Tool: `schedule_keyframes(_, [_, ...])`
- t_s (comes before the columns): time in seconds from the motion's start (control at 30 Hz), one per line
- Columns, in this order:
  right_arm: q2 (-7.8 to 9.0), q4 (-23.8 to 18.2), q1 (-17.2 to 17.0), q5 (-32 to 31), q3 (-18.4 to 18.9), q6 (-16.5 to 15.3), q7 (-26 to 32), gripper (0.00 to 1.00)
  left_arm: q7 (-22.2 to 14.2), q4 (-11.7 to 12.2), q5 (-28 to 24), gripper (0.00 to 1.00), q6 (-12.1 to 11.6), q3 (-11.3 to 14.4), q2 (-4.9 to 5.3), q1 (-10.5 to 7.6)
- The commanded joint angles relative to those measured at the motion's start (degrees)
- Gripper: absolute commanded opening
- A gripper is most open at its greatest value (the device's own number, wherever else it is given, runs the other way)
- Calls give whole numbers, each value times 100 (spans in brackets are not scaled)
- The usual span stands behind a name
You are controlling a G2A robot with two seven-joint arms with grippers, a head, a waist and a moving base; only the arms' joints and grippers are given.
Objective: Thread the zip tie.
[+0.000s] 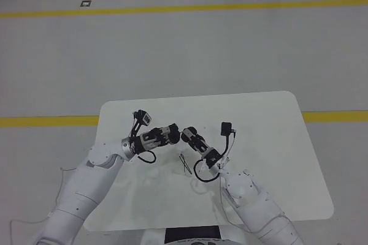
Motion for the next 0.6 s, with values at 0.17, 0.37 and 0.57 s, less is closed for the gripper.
schedule_keyframes(0.17, [2,-34,-34,-67,7,-117,-35,0,19,48,22,32,2,41,4,-21])
schedule_keyframes(0.37, [3,-42,-47,-130,7,-117,-40,0,37,64,37,27,8,68,9,-39])
schedule_keyframes(0.57, [-2,-19,-42,-193,6,-95,-109,0,61,80,55,23,7,104,13,-47])
